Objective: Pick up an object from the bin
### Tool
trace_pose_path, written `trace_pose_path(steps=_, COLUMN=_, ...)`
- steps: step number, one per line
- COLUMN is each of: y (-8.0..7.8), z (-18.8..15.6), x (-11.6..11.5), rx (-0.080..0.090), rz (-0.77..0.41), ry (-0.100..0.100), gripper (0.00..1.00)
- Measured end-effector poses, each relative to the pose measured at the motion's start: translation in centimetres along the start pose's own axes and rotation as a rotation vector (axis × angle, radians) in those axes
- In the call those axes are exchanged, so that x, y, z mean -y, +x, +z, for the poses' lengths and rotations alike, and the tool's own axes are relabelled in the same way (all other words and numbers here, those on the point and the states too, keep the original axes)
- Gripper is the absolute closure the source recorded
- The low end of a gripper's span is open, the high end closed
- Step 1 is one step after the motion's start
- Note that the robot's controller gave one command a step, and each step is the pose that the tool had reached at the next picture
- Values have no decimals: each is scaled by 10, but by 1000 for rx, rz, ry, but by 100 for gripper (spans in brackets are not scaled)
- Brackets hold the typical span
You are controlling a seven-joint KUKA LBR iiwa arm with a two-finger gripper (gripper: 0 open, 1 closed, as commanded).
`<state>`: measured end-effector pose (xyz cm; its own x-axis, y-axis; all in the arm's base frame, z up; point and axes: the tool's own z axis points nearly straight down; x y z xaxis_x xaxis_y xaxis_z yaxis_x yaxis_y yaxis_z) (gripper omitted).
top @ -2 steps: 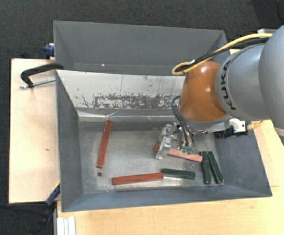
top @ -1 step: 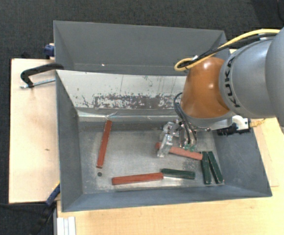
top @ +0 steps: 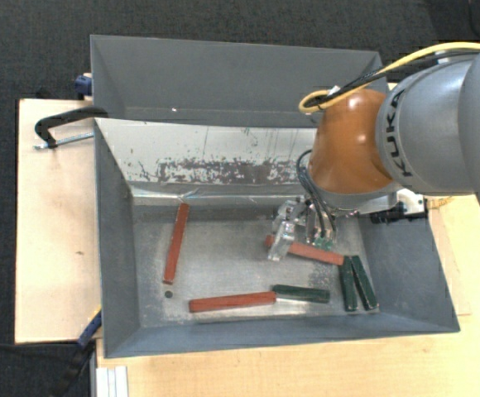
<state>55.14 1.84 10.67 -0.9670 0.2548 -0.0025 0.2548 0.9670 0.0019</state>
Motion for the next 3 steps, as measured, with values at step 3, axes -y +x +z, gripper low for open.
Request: trace_pose_path(steps=3, y=0, z=-53, x=-1, rx=1, rz=-1, ry=0, gripper=100)
